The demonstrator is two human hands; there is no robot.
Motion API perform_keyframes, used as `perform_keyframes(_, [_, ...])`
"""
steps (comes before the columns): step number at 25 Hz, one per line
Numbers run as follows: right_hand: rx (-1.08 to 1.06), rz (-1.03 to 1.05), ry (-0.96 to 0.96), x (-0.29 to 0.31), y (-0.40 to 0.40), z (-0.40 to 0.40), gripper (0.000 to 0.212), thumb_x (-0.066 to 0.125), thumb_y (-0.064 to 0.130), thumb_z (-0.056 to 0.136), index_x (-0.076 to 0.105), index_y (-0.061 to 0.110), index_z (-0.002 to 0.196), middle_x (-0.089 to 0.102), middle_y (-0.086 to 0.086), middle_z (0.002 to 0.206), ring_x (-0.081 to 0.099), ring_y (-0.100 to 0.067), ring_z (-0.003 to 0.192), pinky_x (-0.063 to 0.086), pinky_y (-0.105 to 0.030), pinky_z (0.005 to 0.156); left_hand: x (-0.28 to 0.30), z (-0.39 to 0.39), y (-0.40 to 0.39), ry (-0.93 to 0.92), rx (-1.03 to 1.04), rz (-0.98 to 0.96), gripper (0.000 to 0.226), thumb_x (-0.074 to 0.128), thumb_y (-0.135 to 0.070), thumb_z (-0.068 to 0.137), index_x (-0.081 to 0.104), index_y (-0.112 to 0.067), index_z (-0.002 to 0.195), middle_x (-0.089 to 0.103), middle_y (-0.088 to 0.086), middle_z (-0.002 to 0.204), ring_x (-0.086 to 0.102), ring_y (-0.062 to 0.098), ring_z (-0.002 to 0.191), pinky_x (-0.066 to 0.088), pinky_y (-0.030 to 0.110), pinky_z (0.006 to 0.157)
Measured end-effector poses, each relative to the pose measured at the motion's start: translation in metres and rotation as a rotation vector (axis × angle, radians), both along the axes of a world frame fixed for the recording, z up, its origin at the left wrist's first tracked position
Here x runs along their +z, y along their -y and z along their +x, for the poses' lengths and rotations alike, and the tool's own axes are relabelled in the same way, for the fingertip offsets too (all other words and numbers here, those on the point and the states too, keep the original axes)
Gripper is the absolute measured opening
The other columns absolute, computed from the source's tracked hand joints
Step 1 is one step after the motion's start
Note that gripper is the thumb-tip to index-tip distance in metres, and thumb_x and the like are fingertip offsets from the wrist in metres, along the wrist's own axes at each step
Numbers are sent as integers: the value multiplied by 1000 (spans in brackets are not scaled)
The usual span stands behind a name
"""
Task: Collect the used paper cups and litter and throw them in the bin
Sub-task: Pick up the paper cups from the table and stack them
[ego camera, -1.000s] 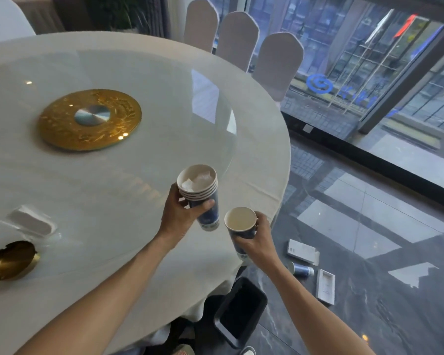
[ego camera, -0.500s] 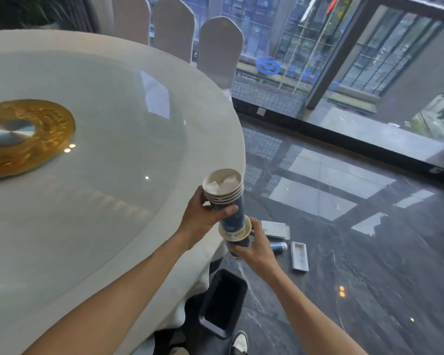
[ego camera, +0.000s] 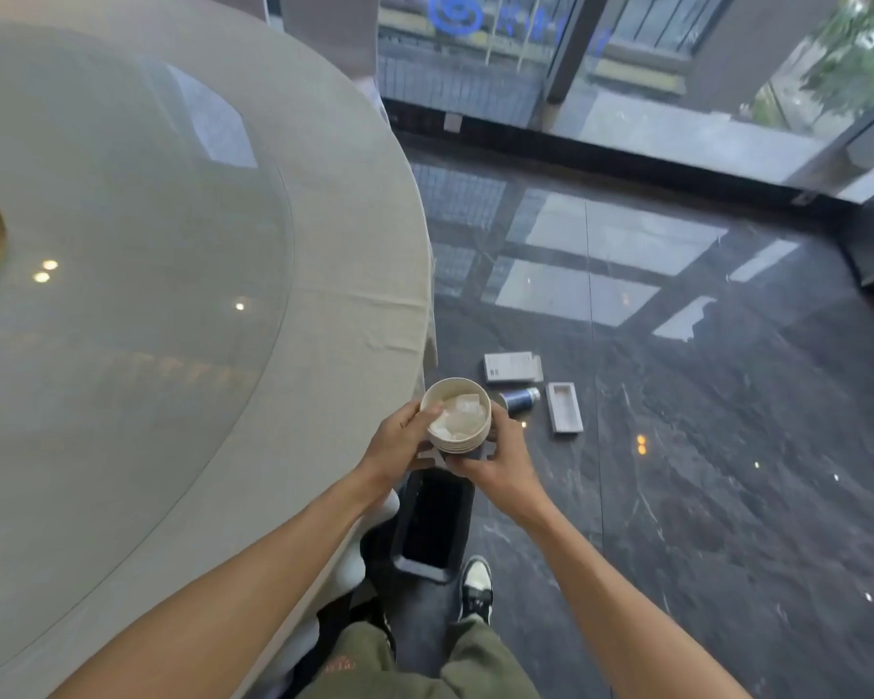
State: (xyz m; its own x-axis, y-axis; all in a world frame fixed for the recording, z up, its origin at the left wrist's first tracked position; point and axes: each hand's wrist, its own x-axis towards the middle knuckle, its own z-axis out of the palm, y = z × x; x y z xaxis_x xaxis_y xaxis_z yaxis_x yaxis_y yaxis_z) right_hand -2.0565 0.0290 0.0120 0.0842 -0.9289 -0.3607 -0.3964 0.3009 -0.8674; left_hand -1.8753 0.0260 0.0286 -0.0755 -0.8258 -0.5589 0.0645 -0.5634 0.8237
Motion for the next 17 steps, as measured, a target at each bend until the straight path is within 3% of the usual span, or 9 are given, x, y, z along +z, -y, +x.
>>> perform_keyframes(3, [10, 216, 16, -32, -12, -11, 75, 81, 11, 71, 53, 39, 135, 51, -13, 134, 63, -24, 120, 57, -41, 99, -40, -14, -9, 47, 2, 135, 22, 52, -27, 106, 73, -30, 109, 75, -4, 96, 75, 11, 75, 59, 26, 62])
perform_keyframes(5, [8, 338, 38, -47, -19, -19, 70, 70, 4, 72, 55, 35, 133, 60, -14, 128, 65, -24, 110, 59, -36, 90, -64, -20, -20, 114, -51, 153, 27, 50, -24, 106, 72, -36, 116, 76, -10, 103, 74, 10, 89, 63, 31, 72])
perform_keyframes(7, [-24, 451, 67, -71, -23, -25, 56, 66, 11, 79, 57, 32, 130, 67, -10, 120, 67, -23, 104, 56, -35, 83, -97, -29, -25, 156, -89, 183, 31, 48, -22, 105, 69, -33, 126, 74, -6, 113, 71, 15, 102, 64, 39, 83])
perform_keyframes(11, [-170, 493, -11, -123, -38, -29, 32, 59, 19, 100, 60, 22, 132, 70, -15, 116, 70, -34, 106, 59, -50, 89, -159, -49, -42, 253, -53, 270, 30, 52, -21, 106, 59, -17, 134, 70, 2, 121, 69, 24, 104, 62, 43, 83])
perform_keyframes(14, [-183, 538, -61, -179, -47, -31, 28, 57, 8, 97, 62, 23, 120, 71, -12, 103, 68, -34, 91, 59, -57, 85, -215, -66, -56, 330, -31, 370, 25, 54, -15, 103, 63, -12, 126, 70, 4, 116, 68, 26, 105, 60, 47, 90])
perform_keyframes(17, [-194, 625, -37, -225, -62, -29, 33, 55, 0, 91, 64, 19, 117, 71, -11, 108, 69, -37, 101, 59, -57, 86, -257, -70, -69, 411, -49, 421, 30, 54, -11, 101, 65, -15, 128, 71, 5, 120, 66, 21, 105, 56, 40, 97])
